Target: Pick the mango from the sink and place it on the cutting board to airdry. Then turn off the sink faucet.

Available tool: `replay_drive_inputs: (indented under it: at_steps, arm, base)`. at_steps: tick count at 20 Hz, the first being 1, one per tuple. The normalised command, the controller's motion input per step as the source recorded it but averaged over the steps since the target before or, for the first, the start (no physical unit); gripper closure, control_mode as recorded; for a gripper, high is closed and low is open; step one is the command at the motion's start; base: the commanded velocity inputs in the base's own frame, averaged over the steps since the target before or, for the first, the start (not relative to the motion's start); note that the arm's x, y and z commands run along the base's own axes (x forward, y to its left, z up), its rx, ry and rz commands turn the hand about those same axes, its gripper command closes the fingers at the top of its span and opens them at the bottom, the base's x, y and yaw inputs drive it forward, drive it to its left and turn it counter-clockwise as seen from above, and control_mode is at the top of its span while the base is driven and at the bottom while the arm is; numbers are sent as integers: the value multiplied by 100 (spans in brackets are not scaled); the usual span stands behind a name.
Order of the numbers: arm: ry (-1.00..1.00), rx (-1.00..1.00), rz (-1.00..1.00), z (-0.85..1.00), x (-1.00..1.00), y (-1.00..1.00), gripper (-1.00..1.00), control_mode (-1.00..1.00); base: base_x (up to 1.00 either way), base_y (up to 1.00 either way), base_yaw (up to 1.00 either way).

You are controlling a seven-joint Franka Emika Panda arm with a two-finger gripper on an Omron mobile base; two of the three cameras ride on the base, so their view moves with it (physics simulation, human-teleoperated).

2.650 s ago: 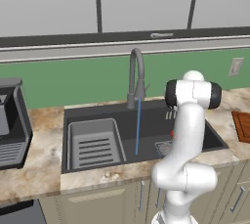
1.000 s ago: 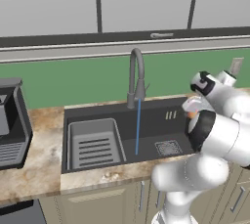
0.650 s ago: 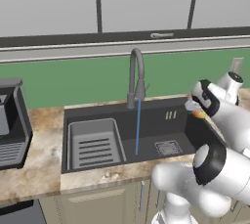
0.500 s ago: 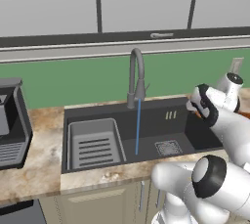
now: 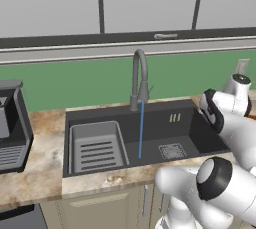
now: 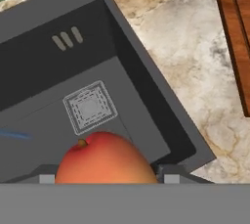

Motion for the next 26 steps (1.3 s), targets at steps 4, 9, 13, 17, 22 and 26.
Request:
replay_drive_inputs:
  at_steps: [4,9,13,17,22,26]
  arm:
    - [0,0,-4,33,-5,-52,100,-100]
    - [0,-4,-2,31,-2,-39,100,-100]
    - [-1,-2,0,-1,-13,-40,100,-100]
    - [-3,-3,0,-8,-18,-35,100,-100]
    - [-6,-5,0,-4,-32,-34,100,-100]
    - [-15,-7,0,0,-50,-22,100,-100]
  base:
    - [0,0,0]
    - [0,0,0]
    - [0,0,0]
    - [0,0,0]
    - [0,0,0]
    - [0,0,0]
